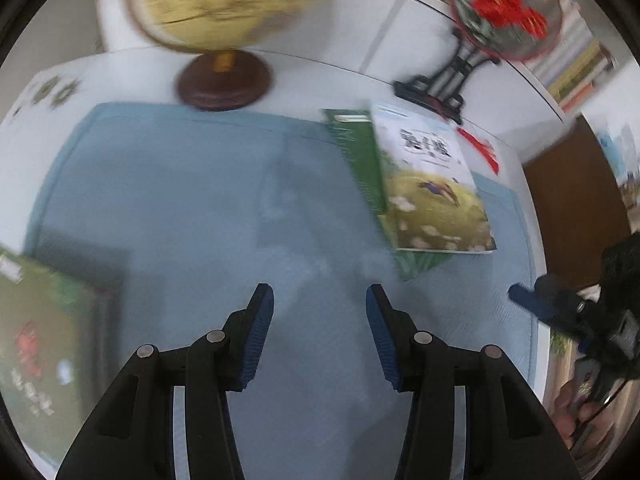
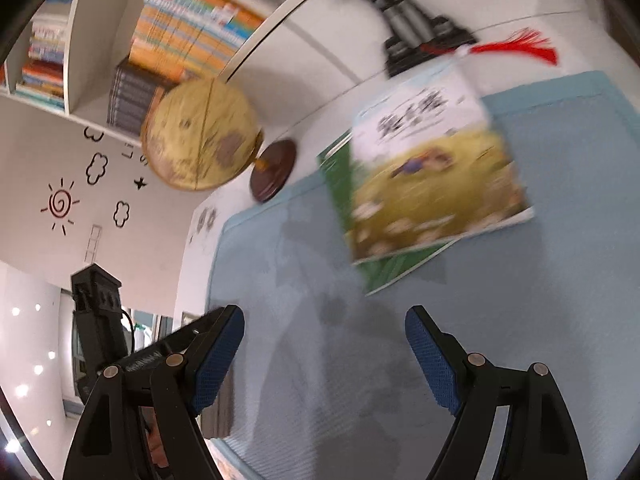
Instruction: Organize books
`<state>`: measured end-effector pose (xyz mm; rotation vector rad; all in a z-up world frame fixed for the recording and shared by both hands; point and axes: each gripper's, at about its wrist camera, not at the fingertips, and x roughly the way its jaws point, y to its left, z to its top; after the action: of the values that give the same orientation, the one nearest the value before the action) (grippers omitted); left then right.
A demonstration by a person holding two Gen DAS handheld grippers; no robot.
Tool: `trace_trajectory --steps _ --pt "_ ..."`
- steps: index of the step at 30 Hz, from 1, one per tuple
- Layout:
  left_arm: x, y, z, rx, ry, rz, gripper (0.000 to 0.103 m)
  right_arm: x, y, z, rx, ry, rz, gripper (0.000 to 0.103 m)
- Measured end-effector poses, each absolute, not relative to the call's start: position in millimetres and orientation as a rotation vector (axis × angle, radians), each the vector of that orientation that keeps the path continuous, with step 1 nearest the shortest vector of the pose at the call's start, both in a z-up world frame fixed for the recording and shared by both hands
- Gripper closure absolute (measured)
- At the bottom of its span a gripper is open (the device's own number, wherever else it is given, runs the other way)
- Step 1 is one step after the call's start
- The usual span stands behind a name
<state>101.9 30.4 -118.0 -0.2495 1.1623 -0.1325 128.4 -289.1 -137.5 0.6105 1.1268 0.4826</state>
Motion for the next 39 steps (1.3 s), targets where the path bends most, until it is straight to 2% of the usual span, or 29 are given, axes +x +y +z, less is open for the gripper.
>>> trace_trajectory --steps 5,10,20,22,24,32,35,39 --pt "127 9 -140 -0.308 1.176 -0.158 0.057 152 -333 -133 0.564 1.093 0.422 0.022" --pt "146 -1 -161 -0.306 1.159 -0.123 0.057 185 -362 -147 0.653 1.103 0.417 0.022" --pt "195 -30 -185 -0.316 1.130 -0.155 0.057 225 -360 -183 0.451 1.130 0.265 0.022" --pt "203 -42 -188 -0.255 1.136 -0.143 0.052 235 -352 -187 0.384 1.143 0.244 0.022" --pt "205 -54 -187 -0.190 1.120 -0.155 0.041 244 -346 -195 0.373 1.171 0.244 0.022" --pt "199 -50 -188 -0.206 1.039 -0.193 0.036 258 -327 -197 0.319 1.218 0.282 0.021" --pt "195 -61 -188 -0.125 1.020 -0.199 0.032 260 -315 -202 0.267 1.224 0.267 0.016" --pt "196 -49 -186 -0.236 1.043 -0.239 0.033 259 -295 -202 0.217 1.219 0.256 0.012"
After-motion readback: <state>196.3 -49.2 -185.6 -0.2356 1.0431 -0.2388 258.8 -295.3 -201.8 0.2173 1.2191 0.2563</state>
